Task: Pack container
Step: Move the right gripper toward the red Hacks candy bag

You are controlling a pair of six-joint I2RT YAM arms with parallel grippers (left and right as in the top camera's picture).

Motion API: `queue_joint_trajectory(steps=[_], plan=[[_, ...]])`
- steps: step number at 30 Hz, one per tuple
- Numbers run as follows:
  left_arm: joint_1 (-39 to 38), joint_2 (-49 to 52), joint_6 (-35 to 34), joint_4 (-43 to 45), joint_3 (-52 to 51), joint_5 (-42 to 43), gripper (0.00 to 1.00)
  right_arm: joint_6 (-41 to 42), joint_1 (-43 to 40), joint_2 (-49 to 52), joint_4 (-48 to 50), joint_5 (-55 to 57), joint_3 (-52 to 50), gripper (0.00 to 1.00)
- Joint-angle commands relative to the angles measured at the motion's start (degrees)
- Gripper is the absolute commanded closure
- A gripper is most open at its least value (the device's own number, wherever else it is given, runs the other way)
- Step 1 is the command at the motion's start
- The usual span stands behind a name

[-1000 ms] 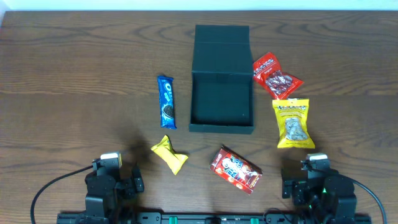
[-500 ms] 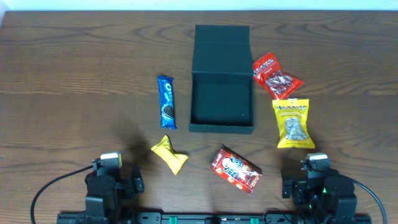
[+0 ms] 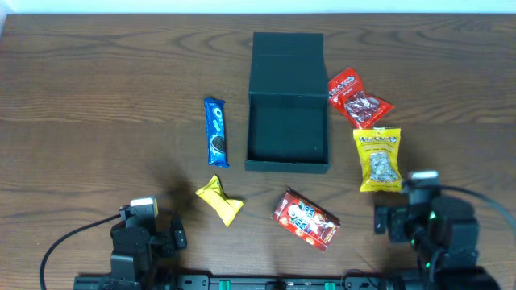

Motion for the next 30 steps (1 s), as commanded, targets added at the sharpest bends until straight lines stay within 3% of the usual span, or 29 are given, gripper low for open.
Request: queue_joint_trajectory(steps=[1, 12, 18, 30], plan=[[0.4, -0.3, 1.0, -1.2, -2.1, 0.0, 0.05, 0.9, -0.7, 4.7, 1.3, 3.1, 6.6, 0.01], [0.4, -0.3, 1.0, -1.2, -2.1, 0.0, 0.05, 3.2, -0.7, 23.1, 0.3, -0.6, 23.3, 0.01], [0.4, -0.3, 1.0, -1.2, -2.1, 0.0, 0.05, 8.1, -0.7, 28.3, 2.2, -4.4, 23.7, 0.01], [0.4, -0.3, 1.0, -1.2, -2.1, 0.0, 0.05, 7.7, -0.6, 38.9, 0.0, -4.7, 23.8, 0.01]])
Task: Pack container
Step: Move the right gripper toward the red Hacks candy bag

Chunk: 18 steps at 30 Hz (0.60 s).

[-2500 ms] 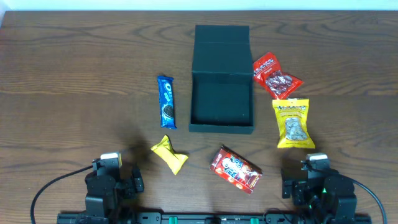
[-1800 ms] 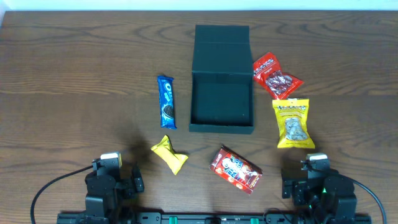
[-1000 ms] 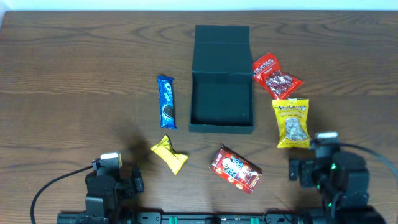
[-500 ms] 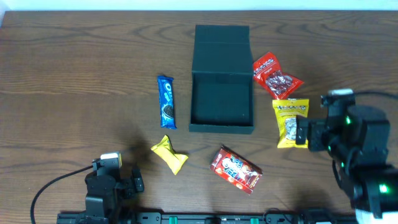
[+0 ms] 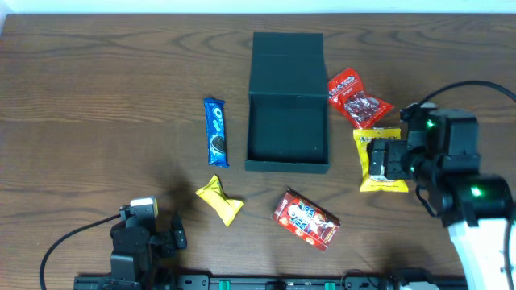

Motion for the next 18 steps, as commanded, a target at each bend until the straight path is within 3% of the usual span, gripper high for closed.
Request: queue_joint_trajectory(steps=[1, 10, 18], plan=[[0.4, -0.3, 1.0, -1.2, -2.1, 0.0, 0.05, -0.3, -0.6, 4.8, -0.2, -0.2, 1.0, 0.01], [0.4, -0.3, 1.0, -1.2, -2.1, 0.0, 0.05, -19.6, -0.6, 23.4, -3.5, -0.4, 12.9, 0.01], [0.4, -0.3, 1.0, -1.2, -2.1, 0.0, 0.05, -27.5, -0.7, 36.4, -4.5, -0.4, 28.1, 0.01]])
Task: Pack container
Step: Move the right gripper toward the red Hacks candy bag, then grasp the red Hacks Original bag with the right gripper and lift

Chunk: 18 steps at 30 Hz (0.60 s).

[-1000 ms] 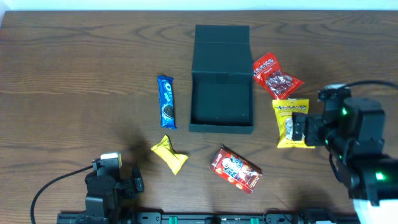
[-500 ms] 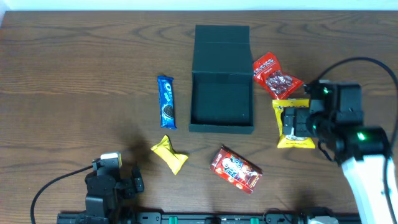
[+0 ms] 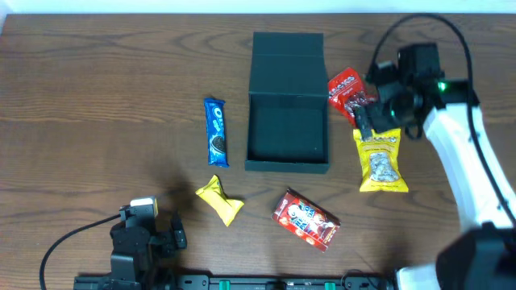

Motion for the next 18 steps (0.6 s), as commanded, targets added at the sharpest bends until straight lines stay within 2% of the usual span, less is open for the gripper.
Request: queue_joint_trajectory(steps=[1, 7, 18], plan=[[0.4, -0.3, 1.0, -1.2, -2.1, 0.0, 0.05, -7.1, -0.9, 4.3, -0.8, -0.2, 5.8, 0.01], [0.4, -0.3, 1.0, -1.2, -2.1, 0.0, 0.05, -11.0, -1.8, 12.6, -0.7, -0.2, 11.6, 0.01], [0.4, -0.3, 1.0, -1.2, -2.1, 0.0, 0.05, -15.5, -1.7, 23.1, 3.1, -0.2, 12.5, 0.01]])
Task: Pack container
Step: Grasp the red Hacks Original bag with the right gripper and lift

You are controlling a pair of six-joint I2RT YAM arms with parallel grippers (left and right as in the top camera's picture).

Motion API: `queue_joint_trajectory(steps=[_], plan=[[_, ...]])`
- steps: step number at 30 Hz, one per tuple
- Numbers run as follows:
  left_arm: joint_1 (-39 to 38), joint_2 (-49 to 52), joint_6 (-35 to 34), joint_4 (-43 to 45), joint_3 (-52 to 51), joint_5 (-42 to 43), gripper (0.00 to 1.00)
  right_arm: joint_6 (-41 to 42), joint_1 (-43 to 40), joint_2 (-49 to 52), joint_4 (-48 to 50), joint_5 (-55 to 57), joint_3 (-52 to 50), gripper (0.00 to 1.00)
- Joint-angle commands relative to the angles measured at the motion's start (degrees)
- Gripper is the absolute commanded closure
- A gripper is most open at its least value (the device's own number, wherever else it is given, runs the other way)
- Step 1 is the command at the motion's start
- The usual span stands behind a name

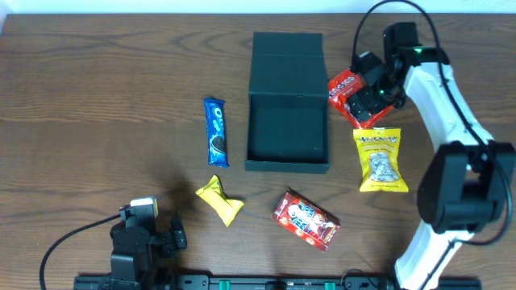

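Note:
An open dark box (286, 133) stands mid-table with its lid (288, 63) folded back behind it. Right of the lid lies a red snack packet (348, 87). My right gripper (369, 87) hangs right over that packet's right half and covers part of it; its fingers look spread, with nothing held. Below the red packet is a yellow nut packet (379, 161). A blue cookie pack (216, 132) lies left of the box. A small yellow wrapper (219, 200) and a red candy bag (305, 219) lie in front of it. My left gripper (176, 238) rests at the front left.
The right arm (439, 105) stretches from the front right edge up along the right side of the table, passing beside the yellow packet. Cables loop near both arm bases. The table's far edge runs just behind the box lid.
My right gripper has moved a little farther back and right, from above the gap between the red and yellow packets to directly over the red packet. Nothing else has moved.
My right arm was folded at the front right edge. Then it stood over the yellow nut packet, then above the red packet's lower edge, and now over the red packet itself. All packets and the left arm have kept their places.

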Motion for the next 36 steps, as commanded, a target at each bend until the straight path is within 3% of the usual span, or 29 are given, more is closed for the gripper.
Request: queue_joint_trajectory(steps=[1, 23, 28, 34, 36], plan=[[0.4, -0.3, 1.0, -1.2, -2.1, 0.0, 0.05, -2.3, 0.0, 2.0, 1.3, -0.2, 1.1, 0.01], [0.4, -0.3, 1.0, -1.2, -2.1, 0.0, 0.04, -2.2, 0.5, 8.5, 8.8, -1.1, 1.1, 0.01], [0.4, -0.3, 1.0, -1.2, -2.1, 0.0, 0.04, -2.0, 0.5, 9.4, 8.9, -1.2, 1.1, 0.22], [0.4, -0.3, 1.0, -1.2, -2.1, 0.0, 0.05, -2.0, 1.0, 9.6, 8.9, -1.2, 1.1, 0.39], [0.4, -0.3, 1.0, -1.2, -2.1, 0.0, 0.05, -2.0, 1.2, 9.6, 8.9, -1.5, 1.1, 0.41]])
